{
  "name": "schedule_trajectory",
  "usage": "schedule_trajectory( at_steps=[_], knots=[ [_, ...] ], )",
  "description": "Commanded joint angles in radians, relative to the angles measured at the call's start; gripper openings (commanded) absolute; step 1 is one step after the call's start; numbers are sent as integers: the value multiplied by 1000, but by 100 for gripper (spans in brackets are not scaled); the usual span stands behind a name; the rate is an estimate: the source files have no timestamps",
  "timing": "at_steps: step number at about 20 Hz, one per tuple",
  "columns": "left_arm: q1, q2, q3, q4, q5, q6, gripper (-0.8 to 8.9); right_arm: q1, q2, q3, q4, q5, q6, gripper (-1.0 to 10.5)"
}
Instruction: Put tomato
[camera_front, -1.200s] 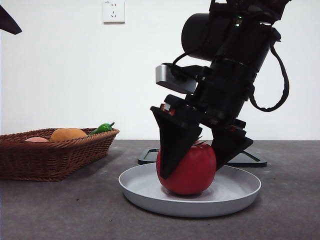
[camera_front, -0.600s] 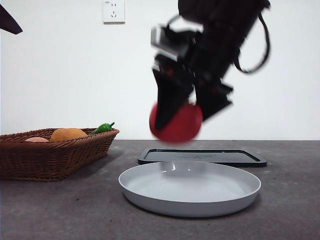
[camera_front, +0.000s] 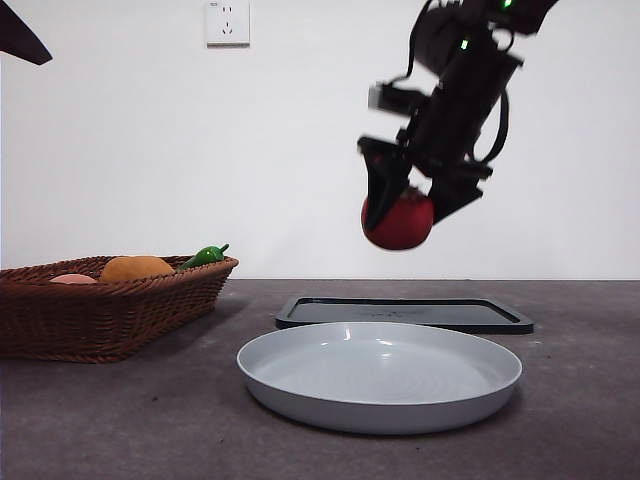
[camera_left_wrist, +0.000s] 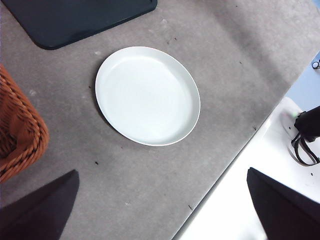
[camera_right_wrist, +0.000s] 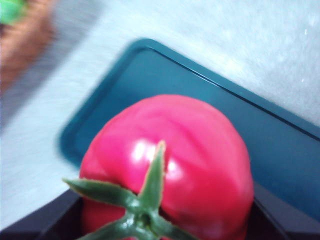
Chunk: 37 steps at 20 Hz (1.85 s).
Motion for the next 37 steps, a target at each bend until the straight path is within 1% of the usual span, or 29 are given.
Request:
schedule_trajectory(
  at_steps=[1,4,10,11,13,15,17,18,21,25,27,30,33,35,37],
  knots=[
    [-2,4,21,6,5,12,530,-7,90,72,6,-3,4,125],
    [-2,4,21,5,5,12,530,-15,174,108,9,-3,2,126],
    [-2,4,21,5,5,13,530,-15,235,107,2,-2,0,127],
    [-2,4,21,5,5,12,530,-15,235,107,-3,-2,-5,147],
    [-2,4,21,4,5,13,530,-14,235,107,-8,-2,-10,324],
    [-2,4,21,5,5,13,530,-13,235,107,-14,-2,-9,385],
    [-2,4,21,5,5,13,530,-13,234,112,-21,1,-8,533],
    [-2,4,21,5,5,13,530,-13,234,125,-40,1,-8,552],
    [-2,4,21,4,5,12,530,-13,232,200,-123,1,-8,551],
    [-2,4,21,5,5,13,530,-18,223,374,-355,1,-9,551],
    [-2,4,21,4,5,13,530,-22,161,410,-392,1,-10,551],
    [-2,4,21,5,5,13,530,-32,5,410,-423,0,-10,551],
    [-2,4,21,5,5,13,530,-41,-142,410,-493,-8,-11,551],
    [-2,4,21,5,5,13,530,-45,-223,392,-522,-34,-12,551],
    [-2,4,21,5,5,13,530,-47,-315,350,-552,-37,-12,551]
  ],
)
